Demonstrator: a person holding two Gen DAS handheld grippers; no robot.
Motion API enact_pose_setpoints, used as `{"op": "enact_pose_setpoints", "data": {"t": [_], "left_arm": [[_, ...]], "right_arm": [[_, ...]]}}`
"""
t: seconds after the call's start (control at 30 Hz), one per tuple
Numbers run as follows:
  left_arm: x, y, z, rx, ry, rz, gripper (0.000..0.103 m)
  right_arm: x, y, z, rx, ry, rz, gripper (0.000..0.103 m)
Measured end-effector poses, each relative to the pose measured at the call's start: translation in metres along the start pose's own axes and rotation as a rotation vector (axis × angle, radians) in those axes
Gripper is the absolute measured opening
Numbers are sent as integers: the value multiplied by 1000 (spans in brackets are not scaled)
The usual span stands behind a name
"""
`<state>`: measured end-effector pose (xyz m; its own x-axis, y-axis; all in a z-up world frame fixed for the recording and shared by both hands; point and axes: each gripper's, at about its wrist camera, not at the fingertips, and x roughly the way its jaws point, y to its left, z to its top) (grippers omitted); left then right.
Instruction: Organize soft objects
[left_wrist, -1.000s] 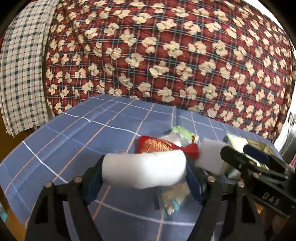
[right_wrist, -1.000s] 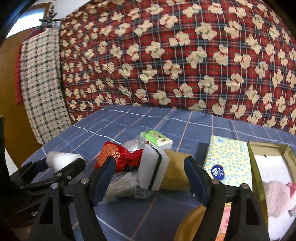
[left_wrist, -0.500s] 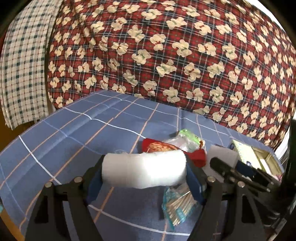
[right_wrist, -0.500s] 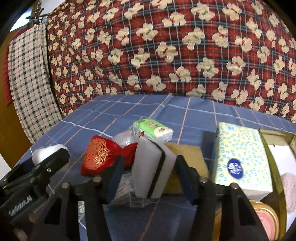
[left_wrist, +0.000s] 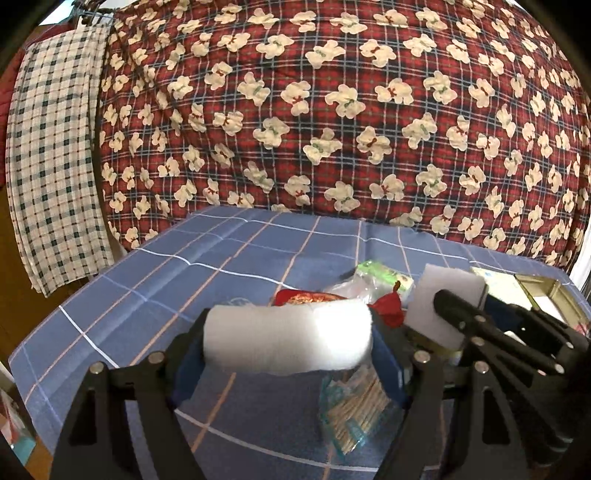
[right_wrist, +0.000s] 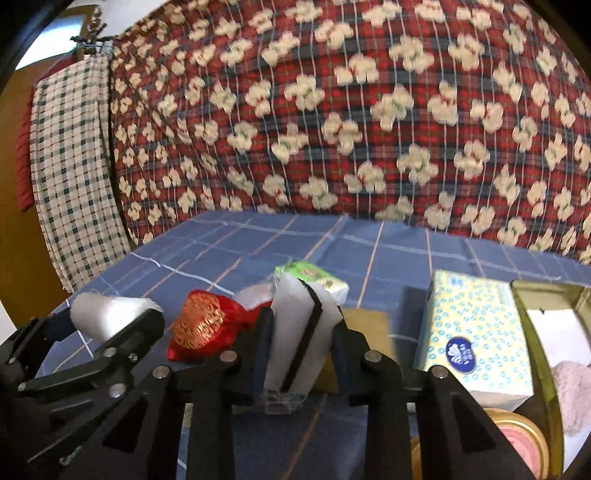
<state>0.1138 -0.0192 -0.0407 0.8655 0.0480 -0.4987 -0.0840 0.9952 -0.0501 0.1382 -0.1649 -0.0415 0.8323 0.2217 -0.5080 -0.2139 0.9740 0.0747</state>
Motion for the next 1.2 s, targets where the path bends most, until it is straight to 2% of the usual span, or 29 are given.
{"op": "enact_pose_setpoints", "data": {"t": [0.5,0.7,0.8,1.03,1.2], "left_arm": [[-10,-2,-1,18,-58,13,79],[-19,-5,-2,37,-103,7,79],[-21,-9,-1,46,-115,1,79],[-10,-20,1,63,-78,-16,79],[-15,-24,-1,60,-113,-8,79]], "right_arm": [[-33,3,-4,-34,-164,-7,32],[-44,5,-7,-52,-218,-15,32],[-44,4,-6,-43,-218,-15,32],[-47,-2,-7,-22,-228,-48,32],[-52,-4,-8,-20,-247,-72,32]]}}
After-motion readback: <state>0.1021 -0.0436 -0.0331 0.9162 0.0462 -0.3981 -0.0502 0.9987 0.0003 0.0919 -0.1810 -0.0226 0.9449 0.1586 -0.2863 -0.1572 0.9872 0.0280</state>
